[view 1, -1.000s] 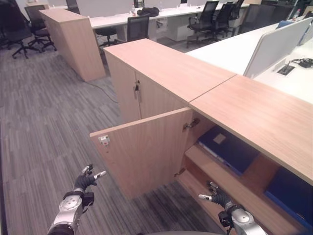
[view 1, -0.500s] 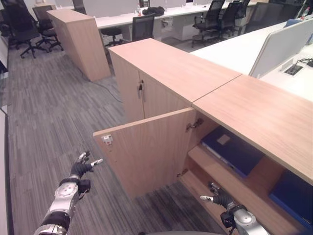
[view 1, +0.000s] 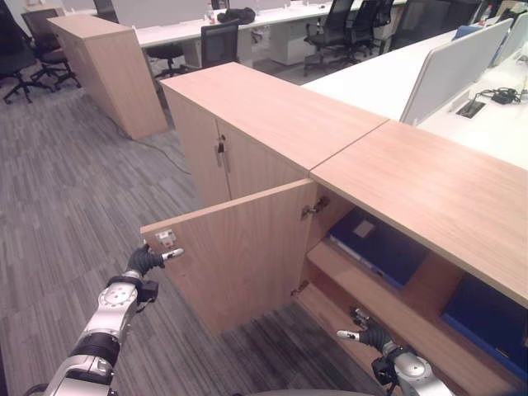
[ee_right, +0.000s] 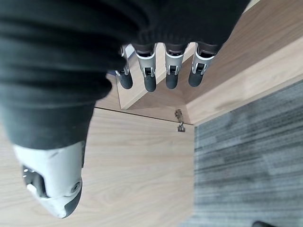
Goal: Put the empty folder in the office cabinet
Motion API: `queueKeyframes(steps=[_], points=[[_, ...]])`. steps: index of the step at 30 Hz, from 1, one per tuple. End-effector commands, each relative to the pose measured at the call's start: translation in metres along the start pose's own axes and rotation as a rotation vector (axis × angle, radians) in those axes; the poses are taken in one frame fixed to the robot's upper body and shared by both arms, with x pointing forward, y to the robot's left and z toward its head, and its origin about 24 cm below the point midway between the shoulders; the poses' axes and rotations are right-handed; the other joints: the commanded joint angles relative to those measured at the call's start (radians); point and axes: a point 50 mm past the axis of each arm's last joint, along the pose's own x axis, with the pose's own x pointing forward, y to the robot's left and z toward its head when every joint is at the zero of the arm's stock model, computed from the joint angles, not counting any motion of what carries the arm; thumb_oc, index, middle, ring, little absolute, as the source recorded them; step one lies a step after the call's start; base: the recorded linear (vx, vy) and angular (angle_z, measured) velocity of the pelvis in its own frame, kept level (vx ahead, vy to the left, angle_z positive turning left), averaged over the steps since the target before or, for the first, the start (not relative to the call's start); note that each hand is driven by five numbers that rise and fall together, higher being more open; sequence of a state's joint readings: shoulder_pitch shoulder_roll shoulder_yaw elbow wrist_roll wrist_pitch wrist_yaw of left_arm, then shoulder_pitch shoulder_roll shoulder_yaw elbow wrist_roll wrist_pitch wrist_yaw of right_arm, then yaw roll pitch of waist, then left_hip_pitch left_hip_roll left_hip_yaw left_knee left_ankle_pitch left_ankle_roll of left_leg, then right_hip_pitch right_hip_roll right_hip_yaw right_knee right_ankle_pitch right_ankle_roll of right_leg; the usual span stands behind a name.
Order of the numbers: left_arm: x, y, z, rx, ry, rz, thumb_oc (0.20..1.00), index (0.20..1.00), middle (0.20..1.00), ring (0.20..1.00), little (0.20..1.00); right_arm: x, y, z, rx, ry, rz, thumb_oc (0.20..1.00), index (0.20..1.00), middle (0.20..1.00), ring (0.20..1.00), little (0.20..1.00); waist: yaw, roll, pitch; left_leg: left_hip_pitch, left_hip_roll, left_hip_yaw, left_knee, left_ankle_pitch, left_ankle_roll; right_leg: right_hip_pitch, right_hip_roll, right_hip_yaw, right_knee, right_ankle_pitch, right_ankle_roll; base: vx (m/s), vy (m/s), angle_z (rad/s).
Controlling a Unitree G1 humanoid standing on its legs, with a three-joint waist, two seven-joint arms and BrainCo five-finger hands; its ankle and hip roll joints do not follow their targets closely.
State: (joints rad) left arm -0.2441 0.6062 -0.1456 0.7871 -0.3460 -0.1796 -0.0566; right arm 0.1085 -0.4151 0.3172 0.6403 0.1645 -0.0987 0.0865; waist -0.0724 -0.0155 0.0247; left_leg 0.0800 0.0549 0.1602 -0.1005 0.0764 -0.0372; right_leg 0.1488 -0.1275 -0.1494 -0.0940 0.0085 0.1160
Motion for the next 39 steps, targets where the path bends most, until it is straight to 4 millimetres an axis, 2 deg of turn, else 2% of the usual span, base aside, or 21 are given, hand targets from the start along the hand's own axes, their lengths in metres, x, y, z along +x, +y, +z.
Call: queueKeyframes(steps=[1,5,10,15,16,19,22,25,26,27,28,29,30,32,34,35,36,37,39], points=[[0.027,-0.002,0.064,0.028,-0.19,-0.027,1.0,1.0,1.0,1.0,1.0,0.01,-0.008,0.021,-0.091,-0.061,0.004,1.0,1.0,1.0,1.0,1.0,-0.002,0.002,0.015,0.072,0.014,-0.001,0.013,-0.12,-0.041,-0.028,-0.033,-0.019,0.03,0.004,0.077,0.01,0.016,-0.07],[0.029,-0.012,0.067,0.031,-0.202,-0.058,1.0,1.0,1.0,1.0,1.0,0.01,-0.007,0.02,-0.09,-0.058,0.007,1.0,1.0,1.0,1.0,1.0,-0.007,-0.001,0.017,0.074,0.014,0.003,0.013,-0.123,-0.04,-0.028,-0.034,-0.016,0.029,0.006,0.079,0.0,0.002,-0.01],[0.028,-0.038,0.065,0.02,-0.214,-0.144,1.0,1.0,1.0,1.0,1.0,0.011,-0.006,0.023,-0.09,-0.066,0.006,1.0,1.0,1.0,1.0,1.0,-0.01,-0.006,0.021,0.075,0.013,0.01,0.013,-0.125,-0.037,-0.033,-0.037,-0.01,0.031,0.009,0.08,0.0,0.01,-0.02],[0.015,-0.068,0.04,-0.033,-0.172,-0.241,1.0,1.0,1.0,1.0,1.0,0.014,-0.006,0.025,-0.07,-0.064,-0.01,1.0,1.0,1.0,1.0,1.0,-0.002,-0.006,0.03,0.076,0.009,0.022,0.013,-0.129,-0.03,-0.041,-0.044,-0.014,0.045,0.012,0.085,-0.01,0.029,-0.07],[0.003,-0.083,0.027,-0.028,-0.157,-0.315,1.0,1.0,1.0,1.0,1.0,0.014,-0.009,0.028,-0.053,-0.073,-0.025,1.0,1.0,1.0,1.0,1.0,0.004,-0.005,0.035,0.076,0.006,0.031,0.013,-0.131,-0.025,-0.05,-0.049,-0.014,0.054,0.017,0.089,0.0,0.059,-0.08],[-0.016,-0.109,0.007,-0.018,-0.113,-0.45,1.0,1.0,1.0,1.0,1.0,0.015,-0.014,0.035,-0.006,-0.103,-0.06,1.0,1.0,1.0,1.0,1.0,0.009,-0.005,0.056,0.066,0.0,0.053,0.013,-0.132,-0.016,-0.08,-0.065,-0.01,0.073,0.028,0.099,-0.03,0.067,-0.12],[-0.022,-0.113,-0.001,-0.025,-0.097,-0.461,1.0,1.0,1.0,1.0,1.0,0.017,-0.018,0.045,-0.008,-0.135,-0.079,1.0,1.0,1.0,1.0,1.0,0.014,-0.005,0.09,0.046,0.005,0.073,0.013,-0.124,-0.012,-0.137,-0.072,-0.017,0.106,0.054,0.108,-0.15,0.014,-0.19],[-0.03,-0.116,-0.006,-0.046,-0.084,-0.487,1.0,1.0,1.0,1.0,1.0,0.021,-0.02,0.059,0.017,-0.178,-0.104,1.0,1.0,1.0,1.0,1.0,0.025,0.001,0.116,0.001,0.024,0.104,0.013,-0.107,-0.012,-0.201,-0.089,-0.069,0.158,0.073,0.118,-0.21,-0.047,-0.53],[-0.032,-0.116,-0.006,-0.05,-0.087,-0.495,1.0,1.0,1.0,1.0,1.0,0.023,-0.021,0.065,0.016,-0.196,-0.109,1.0,1.0,1.0,1.0,1.0,0.038,0.01,0.125,-0.01,0.035,0.122,0.013,-0.1,-0.012,-0.219,-0.106,-0.121,0.186,0.071,0.115,-0.25,-0.028,-0.8],[-0.038,-0.115,-0.008,-0.045,-0.082,-0.521,1.0,1.0,1.0,1.0,1.0,0.025,-0.018,0.072,0.019,-0.215,-0.106,1.0,1.0,1.0,1.0,1.0,0.067,0.03,0.129,-0.024,0.057,0.164,0.021,-0.094,-0.011,-0.213,-0.155,-0.27,0.26,0.034,0.095,-0.24,0.0,-0.76],[-0.04,-0.115,-0.008,-0.04,-0.084,-0.534,1.0,1.0,1.0,1.0,1.0,0.026,-0.017,0.074,0.02,-0.221,-0.104,1.0,1.0,1.0,1.0,1.0,0.081,0.038,0.13,-0.027,0.066,0.191,0.025,-0.09,-0.009,-0.205,-0.181,-0.337,0.3,0.022,0.083,-0.16,0.009,-0.77],[-0.04,-0.115,-0.008,-0.04,-0.083,-0.534,1.0,1.0,1.0,1.0,1.0,0.026,-0.017,0.074,0.02,-0.221,-0.104,1.0,1.0,1.0,1.0,1.0,0.08,0.037,0.13,-0.026,0.065,0.191,0.025,-0.09,-0.009,-0.206,-0.183,-0.337,0.305,0.019,0.083,-0.11,0.0,-0.96],[-0.043,-0.114,-0.007,-0.041,-0.091,-0.551,1.0,1.0,1.0,1.0,1.0,0.027,-0.017,0.076,0.022,-0.227,-0.107,1.0,1.0,1.0,1.0,1.0,0.089,0.038,0.129,-0.029,0.07,0.224,0.032,-0.085,-0.008,-0.181,-0.2,-0.386,0.319,0.011,0.081,-0.02,-0.007,-0.95],[-0.052,-0.116,-0.015,-0.031,-0.069,-0.591,1.0,1.0,1.0,1.0,1.0,0.028,-0.012,0.07,0.036,-0.206,-0.094,1.0,1.0,1.0,1.0,1.0,0.103,0.024,0.115,-0.013,0.055,0.252,0.031,-0.097,-0.013,-0.126,-0.211,-0.39,0.31,-0.008,0.101,0.02,-0.05,-0.82],[-0.055,-0.118,-0.017,-0.045,-0.065,-0.604,1.0,1.0,1.0,1.0,1.0,0.029,-0.012,0.067,0.04,-0.192,-0.098,1.0,1.0,1.0,1.0,1.0,0.108,0.024,0.106,-0.011,0.051,0.262,0.032,-0.097,-0.015,-0.1,-0.205,-0.386,0.265,-0.009,0.105,-0.01,-0.082,-0.64],[-0.057,-0.121,-0.016,-0.049,-0.071,-0.622,1.0,1.0,1.0,1.0,1.0,0.028,-0.013,0.065,0.039,-0.185,-0.104,1.0,1.0,1.0,1.0,1.0,0.109,0.025,0.104,-0.029,0.051,0.285,0.043,-0.075,-0.013,-0.088,-0.202,-0.402,0.22,0.005,0.096,-0.04,-0.128,-0.47],[-0.058,-0.123,-0.014,-0.059,-0.082,-0.632,1.0,1.0,1.0,1.0,1.0,0.028,-0.014,0.063,0.04,-0.179,-0.106,1.0,1.0,1.0,1.0,1.0,0.107,0.031,0.098,-0.029,0.052,0.284,0.043,-0.072,-0.019,-0.074,-0.194,-0.39,0.179,0.007,0.095,-0.06,-0.19,-0.47],[-0.059,-0.127,-0.01,-0.081,-0.097,-0.632,1.0,1.0,1.0,1.0,1.0,0.028,-0.014,0.066,0.03,-0.185,-0.103,1.0,1.0,1.0,1.0,1.0,0.097,0.051,0.099,-0.027,0.065,0.294,0.043,-0.059,-0.032,-0.071,-0.174,-0.372,0.133,0.013,0.092,0.02,-0.19,-0.46],[-0.059,-0.13,-0.009,-0.093,-0.104,-0.642,1.0,1.0,1.0,1.0,1.0,0.028,-0.013,0.066,0.023,-0.186,-0.095,1.0,1.0,1.0,1.0,1.0,0.09,0.059,0.098,-0.023,0.072,0.297,0.042,-0.054,-0.038,-0.065,-0.16,-0.36,0.109,0.011,0.089,0.02,-0.147,-0.44]])
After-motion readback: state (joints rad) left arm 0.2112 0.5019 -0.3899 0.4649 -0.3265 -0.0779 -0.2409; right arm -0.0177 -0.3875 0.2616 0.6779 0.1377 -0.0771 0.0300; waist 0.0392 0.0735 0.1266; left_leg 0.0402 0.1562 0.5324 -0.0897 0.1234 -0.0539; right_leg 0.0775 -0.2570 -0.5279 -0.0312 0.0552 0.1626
